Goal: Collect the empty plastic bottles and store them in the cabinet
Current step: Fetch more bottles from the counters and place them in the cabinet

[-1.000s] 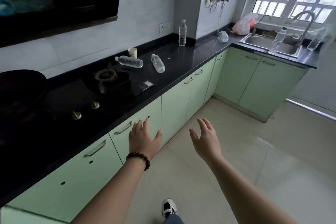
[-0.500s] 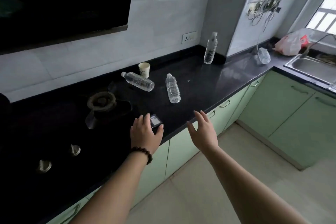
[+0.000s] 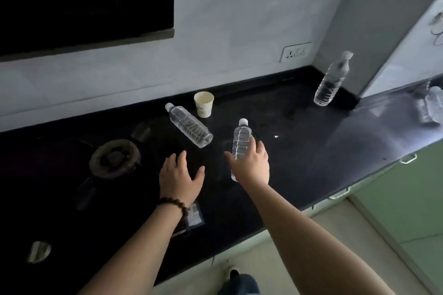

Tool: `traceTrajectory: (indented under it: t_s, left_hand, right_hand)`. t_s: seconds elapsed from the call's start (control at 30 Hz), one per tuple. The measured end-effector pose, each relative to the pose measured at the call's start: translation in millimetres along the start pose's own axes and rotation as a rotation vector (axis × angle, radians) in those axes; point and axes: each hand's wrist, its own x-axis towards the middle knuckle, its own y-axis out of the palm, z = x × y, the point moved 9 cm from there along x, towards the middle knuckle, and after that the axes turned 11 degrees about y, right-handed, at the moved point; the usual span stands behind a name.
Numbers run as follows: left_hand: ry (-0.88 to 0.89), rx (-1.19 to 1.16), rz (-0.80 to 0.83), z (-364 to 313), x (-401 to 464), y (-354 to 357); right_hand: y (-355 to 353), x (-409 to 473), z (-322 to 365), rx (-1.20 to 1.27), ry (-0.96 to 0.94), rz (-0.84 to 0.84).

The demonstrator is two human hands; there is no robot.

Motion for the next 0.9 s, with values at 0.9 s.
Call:
traceTrajectory:
  t_s: [0.9]
  left_hand:
    - [-0.744,-0.027,-0.087,42.4,198.5,60.9]
  right_hand:
    - [67.0,175.0,47.2,-0.298,-0.269,0.152]
